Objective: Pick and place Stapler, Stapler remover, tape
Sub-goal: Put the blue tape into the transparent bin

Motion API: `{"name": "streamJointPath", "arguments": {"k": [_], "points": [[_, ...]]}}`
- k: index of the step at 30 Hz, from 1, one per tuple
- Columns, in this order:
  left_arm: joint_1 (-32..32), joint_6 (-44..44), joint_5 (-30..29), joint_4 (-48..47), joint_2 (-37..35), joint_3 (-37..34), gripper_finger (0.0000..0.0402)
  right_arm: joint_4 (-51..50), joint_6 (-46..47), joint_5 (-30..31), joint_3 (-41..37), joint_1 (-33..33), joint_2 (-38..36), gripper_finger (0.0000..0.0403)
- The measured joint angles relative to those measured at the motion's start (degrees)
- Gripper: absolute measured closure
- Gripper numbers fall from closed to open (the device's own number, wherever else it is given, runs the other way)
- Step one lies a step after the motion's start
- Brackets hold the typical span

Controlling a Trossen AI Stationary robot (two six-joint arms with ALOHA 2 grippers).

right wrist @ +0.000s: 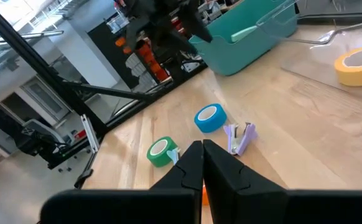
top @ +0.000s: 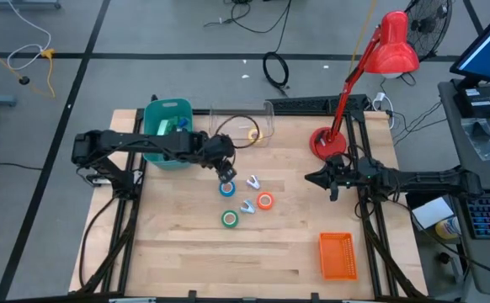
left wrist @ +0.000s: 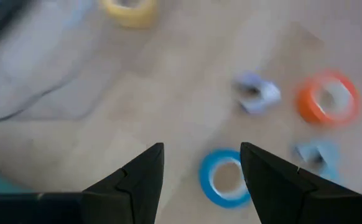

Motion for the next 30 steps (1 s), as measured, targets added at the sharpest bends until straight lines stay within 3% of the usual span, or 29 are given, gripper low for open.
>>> {"name": "streamJointPath", "arguments": {"k": [3, 12, 21, 30], "points": [[0.10, -4.87, -2.94, -0.92, 0.39, 0.00, 0.0186, 0.00, 0.00, 0.03, 0.00, 0.00, 0.00, 0.0401], [-1.18, -8.92, -1.80, -1.43, 1.94, -0.02, 0.0186, 0.09, 1.14, 0.08, -0.02, 0.00, 0.02, 0.0401], [1.16, -8.90, 9.68, -1.43, 10.16, -0.04, 0.0186, 0.14, 2.32, 0.25, -0.02, 0.00, 0.00, 0.0399], [3.05, -6.35, 10.16, -2.83, 14.01, -0.04, 0.0186, 0.17, 3.50, 0.12, -0.02, 0.00, 0.02, 0.0399]]}}
